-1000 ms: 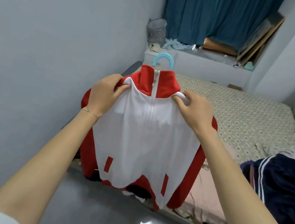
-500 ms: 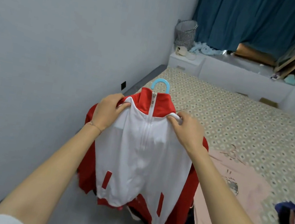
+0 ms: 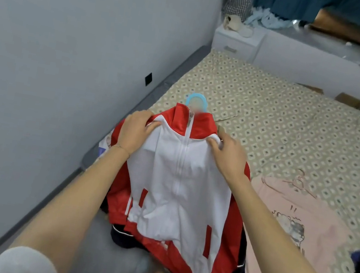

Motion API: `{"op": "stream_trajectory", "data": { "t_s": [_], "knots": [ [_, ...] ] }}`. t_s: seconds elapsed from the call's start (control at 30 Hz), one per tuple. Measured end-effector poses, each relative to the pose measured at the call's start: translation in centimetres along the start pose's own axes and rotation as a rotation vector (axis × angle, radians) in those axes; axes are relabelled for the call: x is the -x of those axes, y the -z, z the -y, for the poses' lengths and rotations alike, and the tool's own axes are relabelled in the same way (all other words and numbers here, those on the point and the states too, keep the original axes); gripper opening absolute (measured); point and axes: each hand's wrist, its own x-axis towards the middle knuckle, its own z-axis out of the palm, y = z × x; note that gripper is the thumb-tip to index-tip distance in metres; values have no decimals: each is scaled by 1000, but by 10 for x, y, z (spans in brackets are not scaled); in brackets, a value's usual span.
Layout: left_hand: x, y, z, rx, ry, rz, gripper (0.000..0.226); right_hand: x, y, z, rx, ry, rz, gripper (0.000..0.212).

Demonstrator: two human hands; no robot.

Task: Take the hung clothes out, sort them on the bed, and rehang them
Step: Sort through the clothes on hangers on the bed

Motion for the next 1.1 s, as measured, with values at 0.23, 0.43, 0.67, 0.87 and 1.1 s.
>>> {"op": "stream_trajectory", "data": {
  "t_s": [0.23,0.43,0.67,0.87,1.1],
  "knots": [
    [-70,-89,58,104,47,142,24,-79,-77,-33,88,-120,24,34],
    [-108,-153,108,77,40,233,21,-133,-144,-58,199,-211,82,32],
    [-144,-231,144,45,10,299,22,-175,-203,-98,274,-355,82,34],
    [-150,-265,163,72,-23,291,14,-183,-232,-122,271,-433,108,27],
    [-136,-288,164,76,-123,331,33,-168,-230,-133,204,-371,129,45]
  ]
}}
